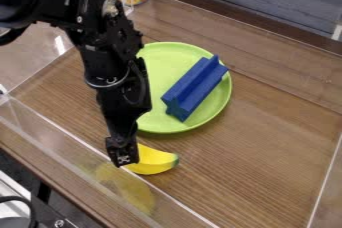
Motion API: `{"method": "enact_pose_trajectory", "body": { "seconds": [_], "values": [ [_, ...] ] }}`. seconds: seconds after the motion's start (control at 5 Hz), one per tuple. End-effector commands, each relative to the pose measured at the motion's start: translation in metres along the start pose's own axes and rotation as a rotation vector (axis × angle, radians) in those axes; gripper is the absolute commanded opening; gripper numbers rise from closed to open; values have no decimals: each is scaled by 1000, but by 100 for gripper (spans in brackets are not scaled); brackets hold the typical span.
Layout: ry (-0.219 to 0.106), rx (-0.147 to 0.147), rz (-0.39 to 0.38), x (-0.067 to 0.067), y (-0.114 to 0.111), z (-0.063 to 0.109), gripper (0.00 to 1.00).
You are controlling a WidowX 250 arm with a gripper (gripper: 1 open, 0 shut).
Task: Put the banana in the green plate
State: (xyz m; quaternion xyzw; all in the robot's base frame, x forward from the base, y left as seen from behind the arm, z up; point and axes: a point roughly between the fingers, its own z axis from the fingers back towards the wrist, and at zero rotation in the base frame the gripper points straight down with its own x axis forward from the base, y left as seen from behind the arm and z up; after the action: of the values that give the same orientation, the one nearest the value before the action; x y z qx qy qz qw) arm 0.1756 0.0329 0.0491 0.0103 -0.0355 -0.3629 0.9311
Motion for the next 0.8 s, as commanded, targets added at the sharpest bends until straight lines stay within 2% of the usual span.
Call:
{"method": "enact_pose_trajectory", "body": {
  "seconds": [0.0,0.4,0.6],
  "values": [
    [-15,12,-19,-1,7,-2,100],
    [-29,14,-70,-3,5,-2,100],
    [-32,19,-45,-1,2,-8,100]
  ]
}}
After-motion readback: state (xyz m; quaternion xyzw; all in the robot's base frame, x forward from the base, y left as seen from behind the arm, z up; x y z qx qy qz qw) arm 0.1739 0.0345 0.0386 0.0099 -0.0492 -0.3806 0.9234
